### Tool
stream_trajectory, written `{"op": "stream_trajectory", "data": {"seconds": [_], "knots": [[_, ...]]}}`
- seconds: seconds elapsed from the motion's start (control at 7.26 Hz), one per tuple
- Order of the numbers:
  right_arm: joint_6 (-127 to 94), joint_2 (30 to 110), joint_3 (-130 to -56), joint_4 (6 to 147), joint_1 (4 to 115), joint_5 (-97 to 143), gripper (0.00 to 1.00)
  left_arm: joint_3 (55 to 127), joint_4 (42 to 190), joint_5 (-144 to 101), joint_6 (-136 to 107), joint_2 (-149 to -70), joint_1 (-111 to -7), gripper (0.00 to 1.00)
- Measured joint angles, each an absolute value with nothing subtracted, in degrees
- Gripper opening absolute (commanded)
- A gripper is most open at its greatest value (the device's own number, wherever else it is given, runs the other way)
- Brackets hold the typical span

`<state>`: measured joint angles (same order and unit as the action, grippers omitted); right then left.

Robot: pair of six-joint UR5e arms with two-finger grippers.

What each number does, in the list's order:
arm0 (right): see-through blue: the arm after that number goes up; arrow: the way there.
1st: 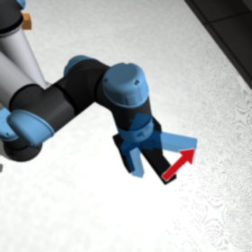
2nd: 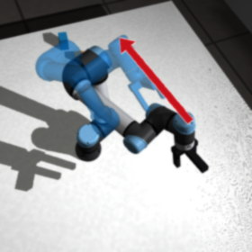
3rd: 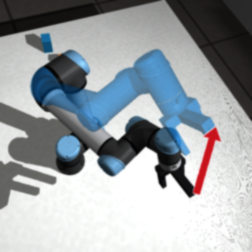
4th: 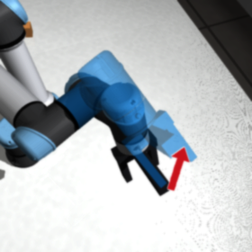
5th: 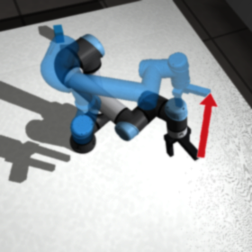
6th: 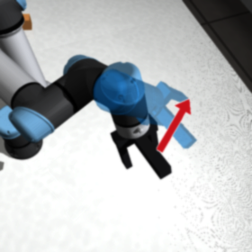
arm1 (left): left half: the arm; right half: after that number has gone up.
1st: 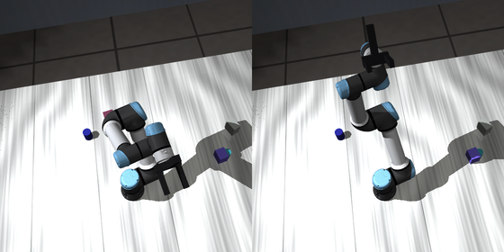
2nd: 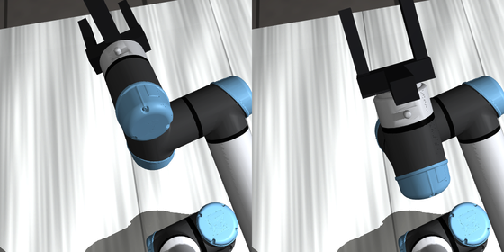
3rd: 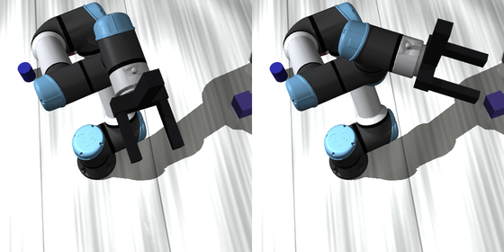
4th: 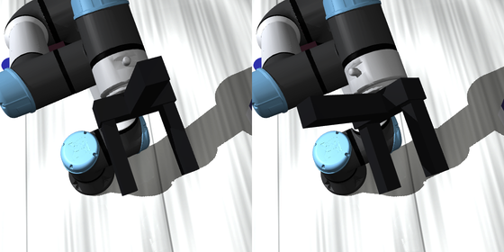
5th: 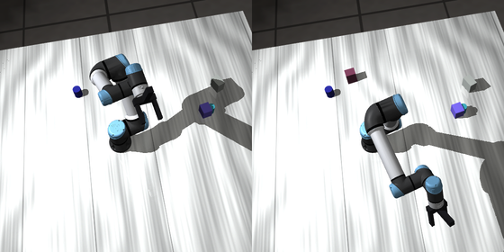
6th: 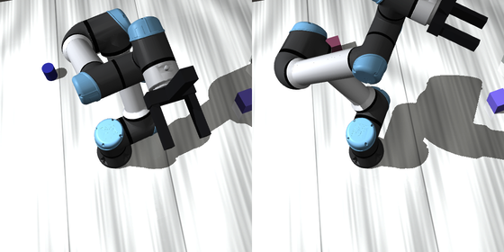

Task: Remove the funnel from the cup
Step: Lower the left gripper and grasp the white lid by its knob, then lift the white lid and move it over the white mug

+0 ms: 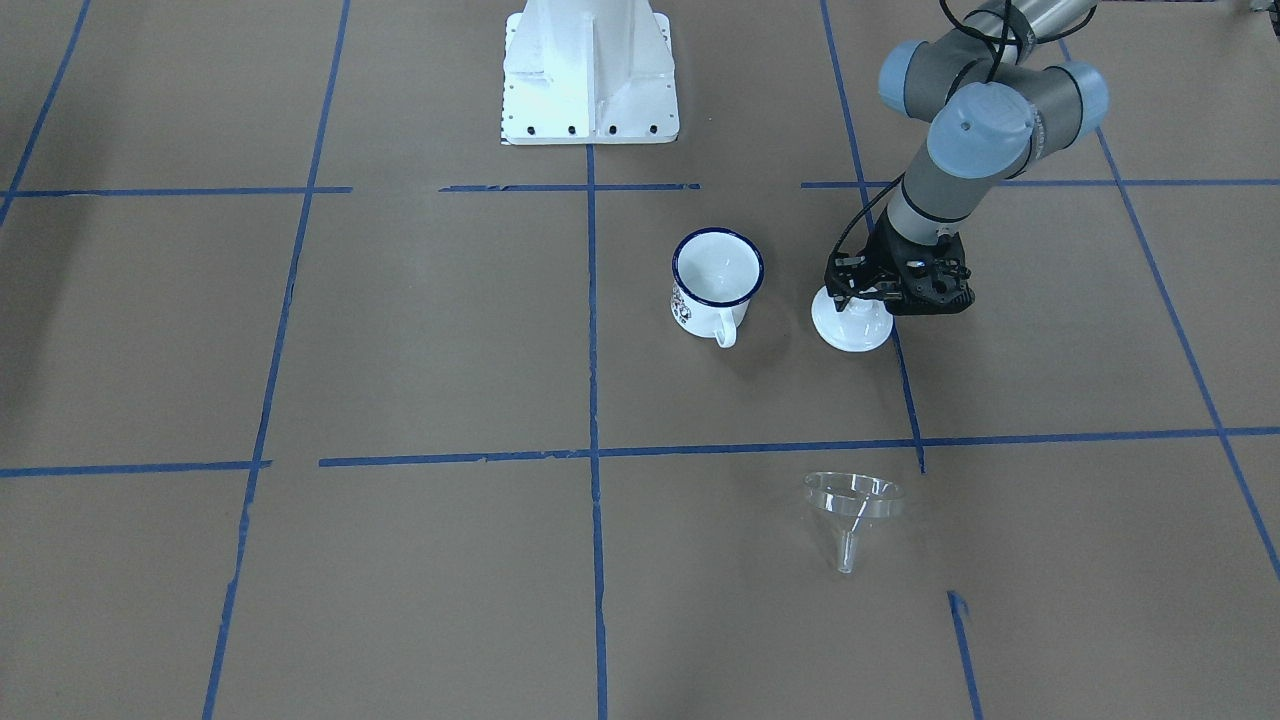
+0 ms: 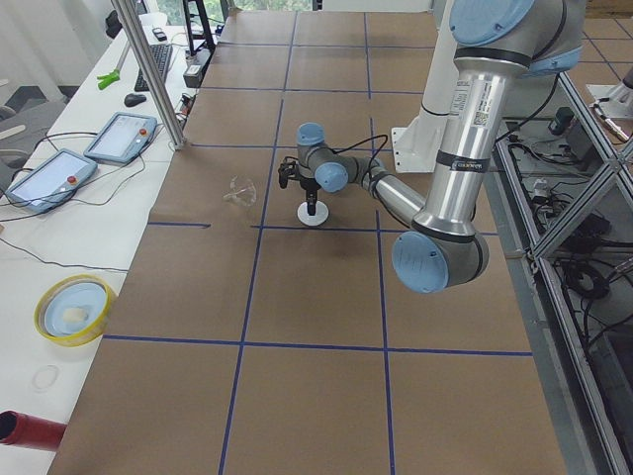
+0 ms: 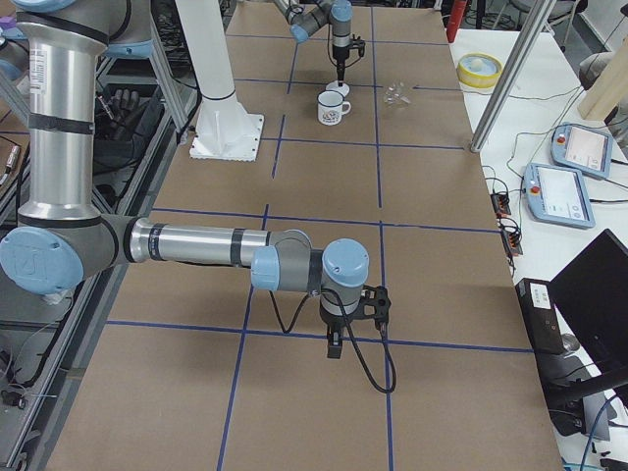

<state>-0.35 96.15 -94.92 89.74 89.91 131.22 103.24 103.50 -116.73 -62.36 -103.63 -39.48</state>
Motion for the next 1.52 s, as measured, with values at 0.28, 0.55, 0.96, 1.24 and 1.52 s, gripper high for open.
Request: {"op": "stream_trajectory", "data": {"seconds": [0.28, 0.55, 0.96, 1.24, 1.52], "knots": [[-0.35, 96.15, -94.92, 89.74, 89.91, 131.22, 1.0, 103.41, 103.4, -117.03, -62.51, -103.68, -39.46, 0.65], [-0.35, 96.15, -94.92, 89.74, 89.91, 131.22, 1.0, 103.09, 103.42, -117.01, -62.65, -104.0, -39.39, 0.63], [-0.35, 96.15, -94.92, 89.74, 89.91, 131.22, 1.0, 103.01, 103.36, -116.93, -62.77, -104.14, -39.39, 0.11], [-0.35, 96.15, -94.92, 89.74, 89.91, 131.22, 1.0, 103.44, 103.24, -116.88, -63.24, -103.9, -39.6, 0.0], [-0.35, 96.15, -94.92, 89.74, 89.91, 131.22, 1.0, 106.86, 99.43, -116.82, -63.41, -103.64, -40.15, 0.0]]}}
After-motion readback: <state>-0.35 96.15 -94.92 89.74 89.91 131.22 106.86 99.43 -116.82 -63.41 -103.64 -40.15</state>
